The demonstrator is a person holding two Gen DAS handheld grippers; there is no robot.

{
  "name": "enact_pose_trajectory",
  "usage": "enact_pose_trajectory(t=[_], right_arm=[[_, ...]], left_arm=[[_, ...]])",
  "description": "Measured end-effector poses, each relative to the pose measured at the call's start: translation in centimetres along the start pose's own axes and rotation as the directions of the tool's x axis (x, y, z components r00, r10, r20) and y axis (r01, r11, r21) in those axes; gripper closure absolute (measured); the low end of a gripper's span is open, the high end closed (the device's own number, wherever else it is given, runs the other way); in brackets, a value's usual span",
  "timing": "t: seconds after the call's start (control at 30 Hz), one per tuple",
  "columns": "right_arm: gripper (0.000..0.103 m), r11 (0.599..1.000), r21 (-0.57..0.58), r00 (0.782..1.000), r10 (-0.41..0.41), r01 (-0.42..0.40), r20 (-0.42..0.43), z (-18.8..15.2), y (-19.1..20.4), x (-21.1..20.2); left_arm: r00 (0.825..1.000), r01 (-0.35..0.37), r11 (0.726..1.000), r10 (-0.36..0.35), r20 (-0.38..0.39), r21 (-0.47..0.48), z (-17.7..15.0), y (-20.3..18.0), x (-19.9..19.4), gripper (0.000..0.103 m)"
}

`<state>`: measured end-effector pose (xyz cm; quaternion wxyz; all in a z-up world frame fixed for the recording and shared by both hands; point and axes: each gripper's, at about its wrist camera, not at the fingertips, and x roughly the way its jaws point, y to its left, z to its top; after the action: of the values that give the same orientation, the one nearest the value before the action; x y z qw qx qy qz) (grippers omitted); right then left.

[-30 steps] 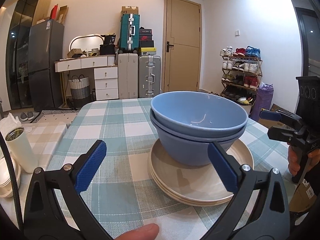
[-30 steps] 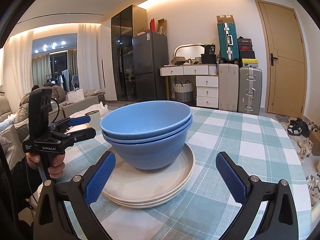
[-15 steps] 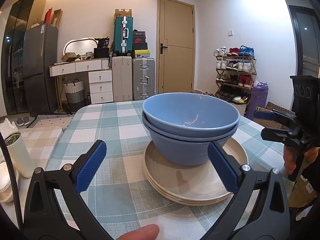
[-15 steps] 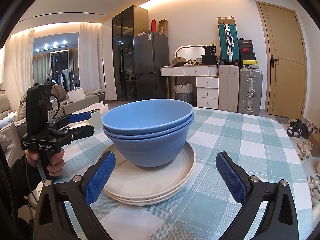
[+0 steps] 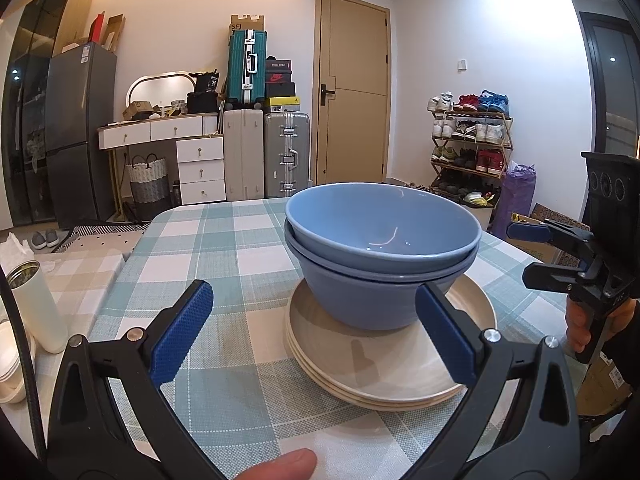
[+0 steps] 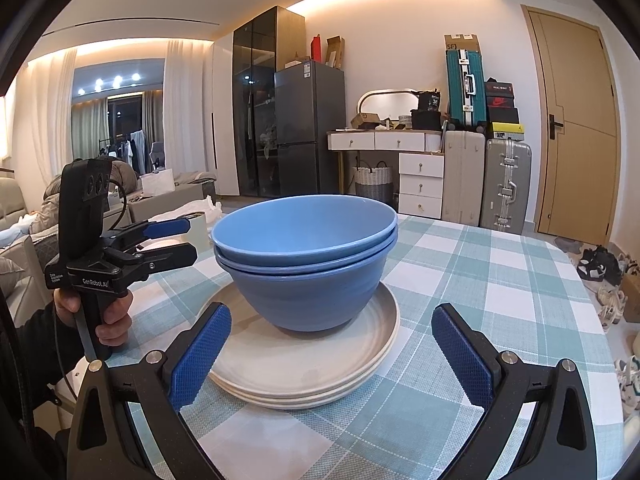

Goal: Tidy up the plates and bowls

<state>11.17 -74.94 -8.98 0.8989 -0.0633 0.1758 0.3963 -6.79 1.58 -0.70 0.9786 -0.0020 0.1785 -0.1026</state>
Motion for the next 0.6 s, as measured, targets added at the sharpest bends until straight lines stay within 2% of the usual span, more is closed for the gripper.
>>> enact_pose_trajectory(t=[0.6], right_arm=[[0.001,1.0,0.003,1.0,0.002,-0.002,0.001,0.0,-0.02,0.01]], left_arm=[[1.0,0.0,1.0,0.0,-0.001,-0.001,-0.02,-0.01,-0.04,0.002]])
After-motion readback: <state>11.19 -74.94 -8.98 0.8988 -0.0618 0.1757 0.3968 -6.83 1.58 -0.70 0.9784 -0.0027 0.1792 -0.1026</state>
